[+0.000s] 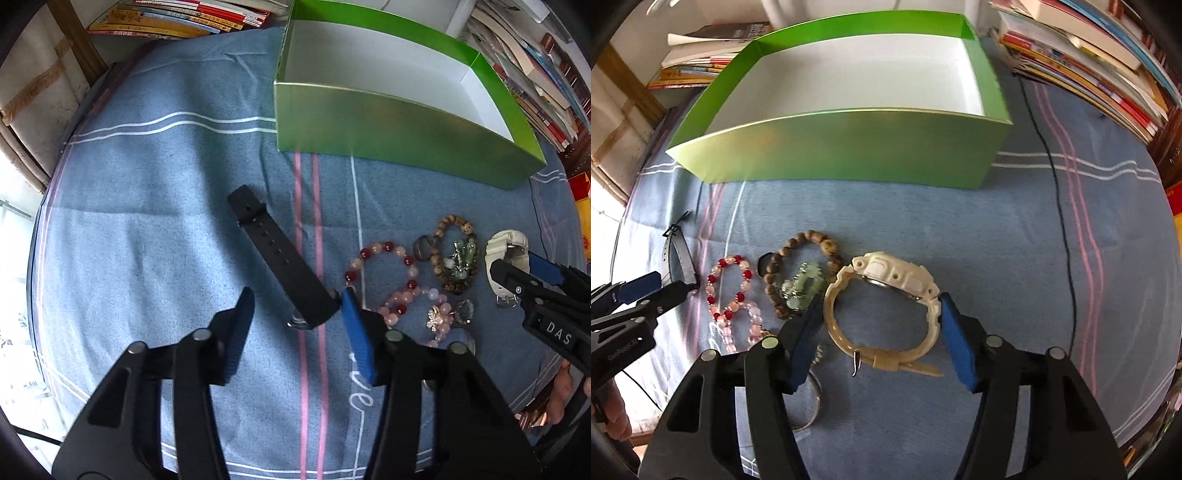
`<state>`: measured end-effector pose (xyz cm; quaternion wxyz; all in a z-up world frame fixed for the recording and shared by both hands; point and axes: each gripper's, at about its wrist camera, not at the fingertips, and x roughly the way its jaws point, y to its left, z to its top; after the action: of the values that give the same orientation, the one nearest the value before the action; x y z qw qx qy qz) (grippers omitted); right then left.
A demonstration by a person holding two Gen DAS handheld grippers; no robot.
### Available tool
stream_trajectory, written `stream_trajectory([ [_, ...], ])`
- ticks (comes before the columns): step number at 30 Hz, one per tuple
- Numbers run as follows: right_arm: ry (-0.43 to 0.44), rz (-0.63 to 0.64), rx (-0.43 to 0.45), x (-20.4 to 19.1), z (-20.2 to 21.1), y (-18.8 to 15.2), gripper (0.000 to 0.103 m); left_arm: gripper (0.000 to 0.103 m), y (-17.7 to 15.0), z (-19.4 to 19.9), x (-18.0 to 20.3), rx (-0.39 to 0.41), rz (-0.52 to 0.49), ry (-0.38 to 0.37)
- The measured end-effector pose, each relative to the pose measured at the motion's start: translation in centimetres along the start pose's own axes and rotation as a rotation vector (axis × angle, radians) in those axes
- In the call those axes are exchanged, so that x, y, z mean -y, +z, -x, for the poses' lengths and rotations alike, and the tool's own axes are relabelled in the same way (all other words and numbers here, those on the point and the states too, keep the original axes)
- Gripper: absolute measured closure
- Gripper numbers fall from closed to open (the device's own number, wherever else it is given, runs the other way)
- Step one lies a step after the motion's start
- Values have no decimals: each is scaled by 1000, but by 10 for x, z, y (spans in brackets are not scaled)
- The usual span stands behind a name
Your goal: Organize jewelry
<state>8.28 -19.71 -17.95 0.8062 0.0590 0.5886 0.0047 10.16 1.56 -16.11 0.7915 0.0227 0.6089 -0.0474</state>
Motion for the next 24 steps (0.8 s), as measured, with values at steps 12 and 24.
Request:
stream_trajectory([
  [12,-64,43,-4,4,0,-10,42,34,-16,-10,5,-37,44,90],
  [24,-78,35,11,-1,5,-5,42,94,0,-9,-4,12,86,37],
])
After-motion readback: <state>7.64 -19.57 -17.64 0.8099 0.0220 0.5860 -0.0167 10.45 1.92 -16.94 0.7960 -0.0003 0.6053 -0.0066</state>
